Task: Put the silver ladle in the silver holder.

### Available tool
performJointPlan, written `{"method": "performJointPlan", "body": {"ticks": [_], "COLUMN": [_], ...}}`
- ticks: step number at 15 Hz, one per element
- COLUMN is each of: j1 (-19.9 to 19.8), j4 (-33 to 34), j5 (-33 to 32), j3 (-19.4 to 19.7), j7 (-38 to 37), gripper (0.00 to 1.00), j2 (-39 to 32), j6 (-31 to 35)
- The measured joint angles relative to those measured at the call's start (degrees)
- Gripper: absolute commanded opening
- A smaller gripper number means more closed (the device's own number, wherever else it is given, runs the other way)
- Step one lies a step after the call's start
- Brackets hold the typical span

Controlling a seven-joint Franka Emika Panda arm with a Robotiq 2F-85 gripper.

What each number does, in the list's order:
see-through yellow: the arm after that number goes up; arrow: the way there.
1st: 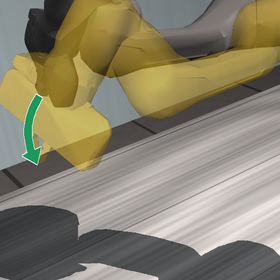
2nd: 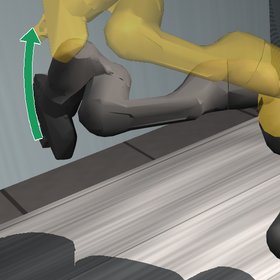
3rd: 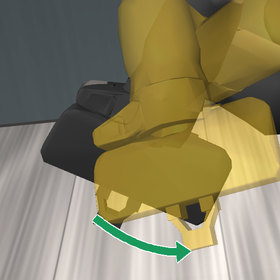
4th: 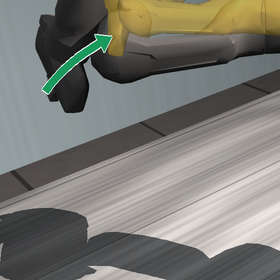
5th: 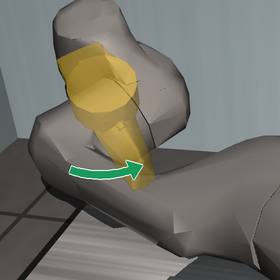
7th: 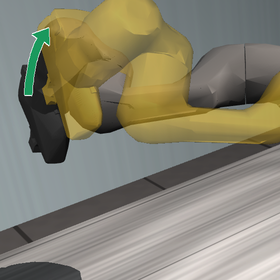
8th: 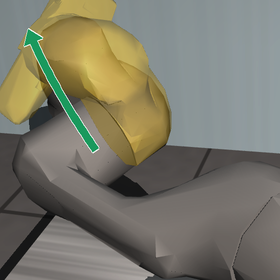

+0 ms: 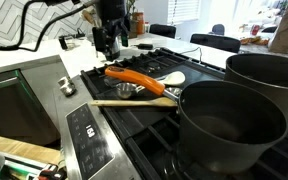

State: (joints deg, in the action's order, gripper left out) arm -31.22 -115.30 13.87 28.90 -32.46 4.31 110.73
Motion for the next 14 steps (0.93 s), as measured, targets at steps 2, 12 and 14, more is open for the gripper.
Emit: {"method": "performJointPlan", "body": {"ticks": [2, 12, 14], "j1": [-0.24, -5.76, -7.01], "j4": [2.65, 14.70, 16.39], "j5": [2.98, 8.06, 8.37], "j3": [1.34, 2.30, 1.57], "j7": [1.34, 11.63, 12.23], "gripper": [1.00, 1.00, 0.99], "j2": [-3.95, -20.93, -23.35], "j6": [-0.01, -0.07, -0.07]}}
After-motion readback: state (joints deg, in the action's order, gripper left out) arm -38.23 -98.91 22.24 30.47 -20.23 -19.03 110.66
